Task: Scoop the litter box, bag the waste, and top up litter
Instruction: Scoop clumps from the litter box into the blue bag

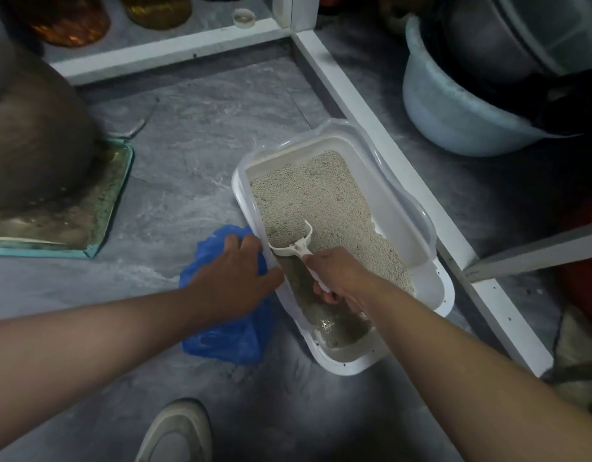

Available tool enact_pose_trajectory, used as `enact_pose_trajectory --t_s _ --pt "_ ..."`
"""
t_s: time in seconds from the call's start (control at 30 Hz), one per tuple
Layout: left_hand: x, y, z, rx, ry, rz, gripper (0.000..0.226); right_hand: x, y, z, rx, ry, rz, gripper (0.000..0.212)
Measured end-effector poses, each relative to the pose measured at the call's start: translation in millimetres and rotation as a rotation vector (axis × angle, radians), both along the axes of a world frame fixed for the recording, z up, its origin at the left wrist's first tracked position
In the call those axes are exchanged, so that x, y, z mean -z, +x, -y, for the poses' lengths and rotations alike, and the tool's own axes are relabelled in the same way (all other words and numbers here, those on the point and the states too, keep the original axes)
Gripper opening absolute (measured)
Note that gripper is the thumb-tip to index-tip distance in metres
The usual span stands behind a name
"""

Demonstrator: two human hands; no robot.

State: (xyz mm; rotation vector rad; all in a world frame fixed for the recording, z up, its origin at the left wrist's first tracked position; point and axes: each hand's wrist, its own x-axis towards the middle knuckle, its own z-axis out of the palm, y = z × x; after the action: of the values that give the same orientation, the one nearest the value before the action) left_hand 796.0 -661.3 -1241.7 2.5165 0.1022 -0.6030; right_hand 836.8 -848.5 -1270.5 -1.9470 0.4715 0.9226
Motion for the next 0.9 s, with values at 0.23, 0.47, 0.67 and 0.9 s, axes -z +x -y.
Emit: enact_pose_trajectory --t_s 0.23,0.47,0.67,0.9 --pt "-2 1 -3 0.033 -0.01 -0.021 0.051 7 15 -12 0.053 0.044 0.006 0.029" --pt "-5 0 -5 0.079 0.035 -0.014 0.041 20 29 -28 0.125 0.119 0.056 0.032" --pt "-4 3 -6 0.091 0.033 -0.05 0.033 38 32 -32 -0.052 -0.036 0.288 0.04" --pt "-5 5 -6 0.081 0.045 -0.089 0.036 45 23 -30 0.155 0.193 0.238 0.036"
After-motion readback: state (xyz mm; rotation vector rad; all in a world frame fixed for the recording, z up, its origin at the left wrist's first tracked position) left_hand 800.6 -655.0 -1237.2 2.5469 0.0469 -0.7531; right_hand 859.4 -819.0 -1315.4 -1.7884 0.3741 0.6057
